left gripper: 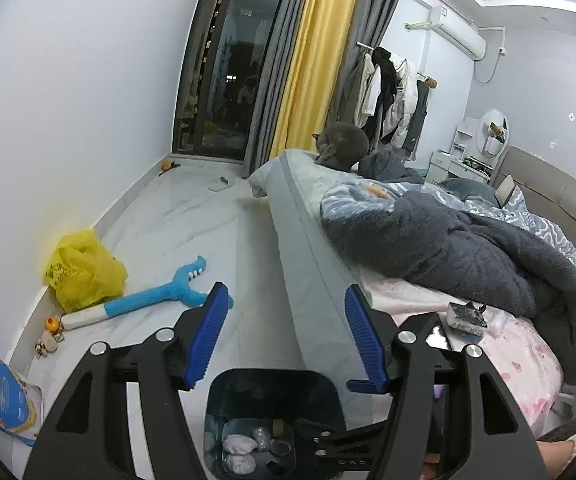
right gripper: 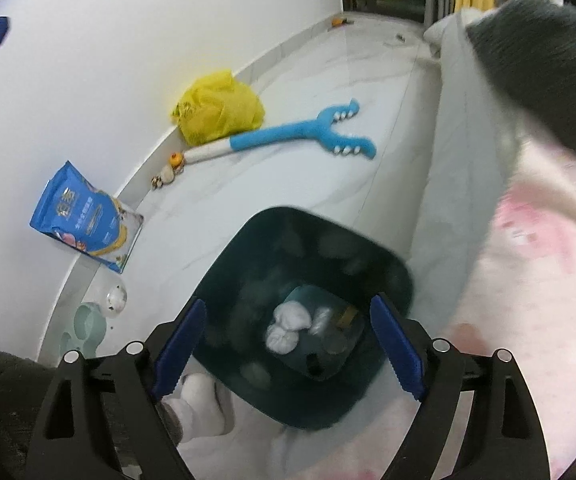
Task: Collect trash
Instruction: 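Move both grippers back over the bed toward the tissue pack and bubble wrap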
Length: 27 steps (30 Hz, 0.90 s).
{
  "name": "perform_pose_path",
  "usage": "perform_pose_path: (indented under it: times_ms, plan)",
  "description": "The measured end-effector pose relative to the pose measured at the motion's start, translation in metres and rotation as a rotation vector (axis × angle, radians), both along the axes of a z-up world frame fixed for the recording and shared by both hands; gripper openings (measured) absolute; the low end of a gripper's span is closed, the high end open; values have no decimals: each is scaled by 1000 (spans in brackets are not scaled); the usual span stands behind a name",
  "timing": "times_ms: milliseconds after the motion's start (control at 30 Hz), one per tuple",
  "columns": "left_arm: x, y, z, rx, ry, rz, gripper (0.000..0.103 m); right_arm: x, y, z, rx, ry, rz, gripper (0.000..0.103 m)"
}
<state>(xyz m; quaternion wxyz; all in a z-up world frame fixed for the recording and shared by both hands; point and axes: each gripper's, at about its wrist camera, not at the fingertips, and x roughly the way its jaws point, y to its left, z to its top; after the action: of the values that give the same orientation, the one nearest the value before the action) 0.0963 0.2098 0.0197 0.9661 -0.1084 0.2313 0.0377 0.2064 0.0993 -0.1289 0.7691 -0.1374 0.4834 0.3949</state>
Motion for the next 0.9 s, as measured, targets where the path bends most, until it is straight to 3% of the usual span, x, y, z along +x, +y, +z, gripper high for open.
perform_pose_path:
  times_ms: [433, 900]
  plan:
    - [30, -56, 6, 18, 7, -91, 78, 8, -78, 67, 112, -175, -54, 91]
    - [72, -115, -15, 49, 86, -255, 91, 37, -178, 82, 107, -293, -153, 94]
